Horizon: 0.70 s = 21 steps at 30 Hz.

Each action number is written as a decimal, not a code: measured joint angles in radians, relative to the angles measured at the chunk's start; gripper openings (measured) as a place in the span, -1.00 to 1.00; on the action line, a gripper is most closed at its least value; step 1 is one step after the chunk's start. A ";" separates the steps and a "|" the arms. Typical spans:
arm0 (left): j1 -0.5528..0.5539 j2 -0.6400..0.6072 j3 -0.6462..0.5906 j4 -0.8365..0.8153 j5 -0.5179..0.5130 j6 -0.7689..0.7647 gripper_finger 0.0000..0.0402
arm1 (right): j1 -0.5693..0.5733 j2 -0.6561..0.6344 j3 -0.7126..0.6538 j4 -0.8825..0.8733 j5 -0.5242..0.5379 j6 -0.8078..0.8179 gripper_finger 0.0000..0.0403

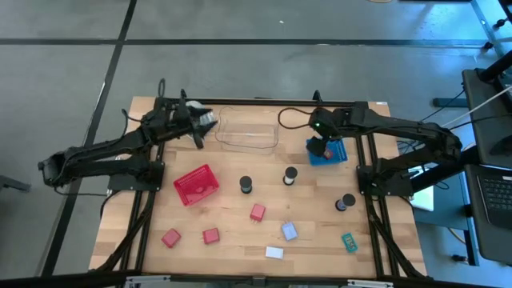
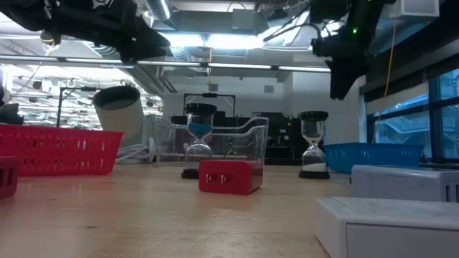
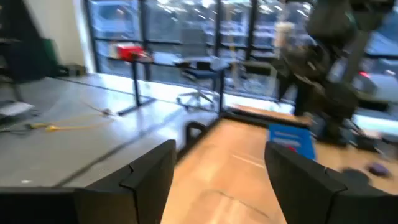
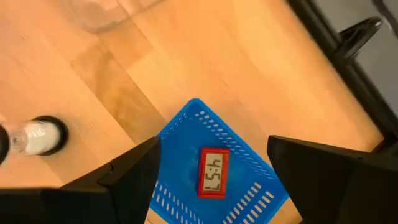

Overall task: Pick & Place Office items
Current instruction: Put the left blue hourglass into the red bin

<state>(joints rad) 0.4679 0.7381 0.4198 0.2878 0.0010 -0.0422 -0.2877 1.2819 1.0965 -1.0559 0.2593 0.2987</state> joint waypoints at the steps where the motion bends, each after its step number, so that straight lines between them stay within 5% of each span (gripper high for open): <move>1: -0.023 0.011 0.000 0.000 0.000 -0.001 0.27 | 0.004 -0.012 0.001 0.000 0.003 0.002 0.47; 13: -0.387 0.250 0.000 0.126 -0.122 0.107 0.34 | 0.037 -0.074 0.001 -0.002 0.011 0.016 0.47; 21: -0.510 0.433 0.000 0.275 -0.154 0.072 0.34 | 0.037 -0.074 0.001 -0.001 0.013 -0.001 0.47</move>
<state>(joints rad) -0.0418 1.1712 0.4201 0.5624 -0.1530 0.0299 -0.2504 1.2076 1.0977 -1.0569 0.2726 0.2981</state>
